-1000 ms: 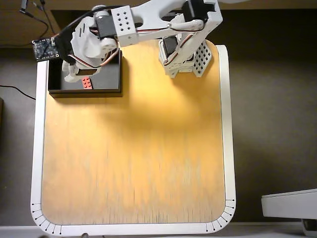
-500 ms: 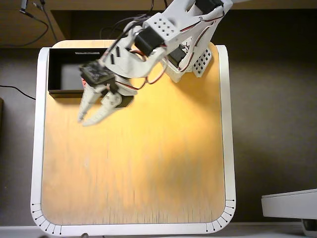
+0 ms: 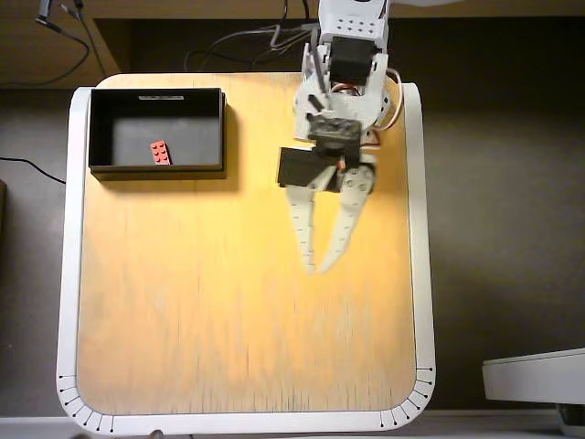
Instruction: Grasp a lego block and put it in the bin.
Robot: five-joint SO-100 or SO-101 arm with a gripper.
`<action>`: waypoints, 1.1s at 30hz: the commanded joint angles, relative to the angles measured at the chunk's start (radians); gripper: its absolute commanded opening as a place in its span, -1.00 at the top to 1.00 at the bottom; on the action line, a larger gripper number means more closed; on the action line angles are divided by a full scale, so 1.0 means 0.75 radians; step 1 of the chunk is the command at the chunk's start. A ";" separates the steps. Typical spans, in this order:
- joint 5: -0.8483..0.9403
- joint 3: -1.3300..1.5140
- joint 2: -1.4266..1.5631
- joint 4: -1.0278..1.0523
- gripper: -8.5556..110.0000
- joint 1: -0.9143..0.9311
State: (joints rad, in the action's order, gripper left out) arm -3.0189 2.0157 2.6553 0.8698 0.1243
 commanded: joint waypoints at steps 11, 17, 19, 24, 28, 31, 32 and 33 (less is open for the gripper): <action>-0.043 0.704 0.532 -0.233 0.86 -0.200; -0.063 1.000 0.726 -0.233 0.86 -0.202; -0.065 1.082 0.765 -0.229 0.86 -0.202; -0.096 1.231 0.820 -0.160 0.86 -0.192; -0.090 1.311 0.855 -0.051 0.86 -0.198; -0.080 1.350 0.855 0.012 0.86 -0.202; -0.080 1.370 0.855 0.029 0.86 -0.202; -0.082 1.391 0.855 0.045 0.86 -0.202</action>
State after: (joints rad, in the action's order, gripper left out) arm -3.0848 2.9897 3.2060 0.8667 -0.0169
